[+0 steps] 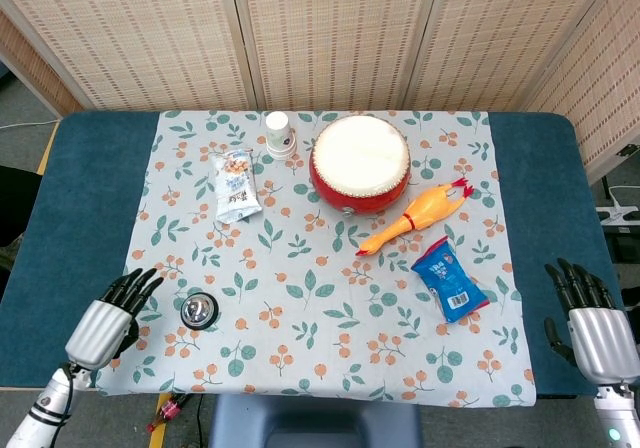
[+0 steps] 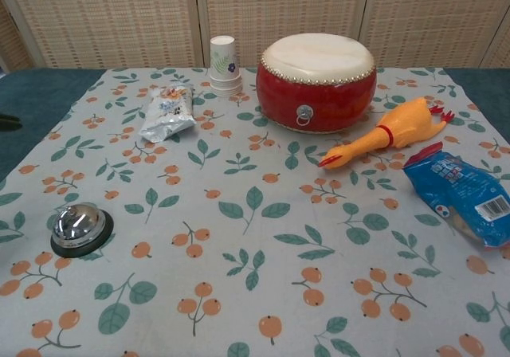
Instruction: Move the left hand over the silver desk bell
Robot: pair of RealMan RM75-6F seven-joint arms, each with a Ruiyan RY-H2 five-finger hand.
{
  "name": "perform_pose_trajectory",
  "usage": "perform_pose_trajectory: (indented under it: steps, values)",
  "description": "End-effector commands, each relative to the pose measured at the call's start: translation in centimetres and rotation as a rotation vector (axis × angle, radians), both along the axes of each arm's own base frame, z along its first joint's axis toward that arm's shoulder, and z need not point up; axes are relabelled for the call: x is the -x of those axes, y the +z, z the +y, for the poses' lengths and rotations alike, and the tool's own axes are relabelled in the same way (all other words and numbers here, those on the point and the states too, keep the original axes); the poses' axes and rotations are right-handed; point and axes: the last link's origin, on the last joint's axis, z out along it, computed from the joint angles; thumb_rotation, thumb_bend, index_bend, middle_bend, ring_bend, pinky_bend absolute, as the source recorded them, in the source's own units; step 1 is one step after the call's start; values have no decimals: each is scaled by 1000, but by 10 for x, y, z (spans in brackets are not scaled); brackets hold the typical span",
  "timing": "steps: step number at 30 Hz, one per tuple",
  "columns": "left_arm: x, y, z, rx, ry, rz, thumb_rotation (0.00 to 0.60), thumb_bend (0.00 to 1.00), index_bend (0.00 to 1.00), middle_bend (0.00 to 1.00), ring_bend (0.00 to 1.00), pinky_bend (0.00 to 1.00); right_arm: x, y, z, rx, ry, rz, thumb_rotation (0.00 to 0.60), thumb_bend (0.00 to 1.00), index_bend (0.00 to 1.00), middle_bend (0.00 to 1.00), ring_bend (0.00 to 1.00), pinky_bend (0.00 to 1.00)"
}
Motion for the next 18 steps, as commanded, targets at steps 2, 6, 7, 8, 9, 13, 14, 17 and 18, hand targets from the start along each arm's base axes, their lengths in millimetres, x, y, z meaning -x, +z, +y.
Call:
perform_pose_trajectory:
  steps: [2, 6, 7, 8, 9, 13, 14, 17, 18]
  values:
    - [-14, -25, 8, 40, -25, -18, 600, 1000, 0, 0, 0, 155, 0, 2, -2, 3, -7, -10, 600, 429, 0, 0, 0, 108]
    - [-23, -48, 13, 63, -35, -30, 600, 1000, 0, 0, 0, 151, 0, 3, -1, 1, -6, -17, 600, 429, 0, 0, 0, 108]
    - [-25, -56, 13, 63, -44, -34, 600, 1000, 0, 0, 0, 144, 0, 4, -1, 3, -2, -19, 600, 429, 0, 0, 0, 108]
    - [-26, -61, 14, 66, -50, -38, 600, 1000, 0, 0, 0, 137, 0, 4, -1, 5, 0, -19, 600, 429, 0, 0, 0, 108]
    - [-27, -67, 14, 72, -52, -44, 600, 1000, 0, 0, 0, 132, 0, 4, -2, 6, 0, -17, 600, 429, 0, 0, 0, 107]
    - [-26, -94, 17, 121, -37, -81, 600, 1000, 0, 0, 0, 118, 1, 2, -1, -12, -10, -20, 600, 429, 0, 0, 0, 108]
    - [-25, -100, 19, 127, -34, -87, 600, 1000, 0, 0, 0, 118, 1, 2, -1, -15, -10, -20, 600, 429, 0, 0, 0, 108]
    - [-20, -117, 23, 150, -19, -99, 600, 1000, 0, 0, 0, 118, 1, 1, -1, -23, -11, -19, 600, 429, 0, 0, 0, 108]
    - [-18, -121, 24, 157, -12, -97, 600, 1000, 0, 0, 0, 118, 0, 1, -1, -26, -11, -20, 600, 429, 0, 0, 0, 108]
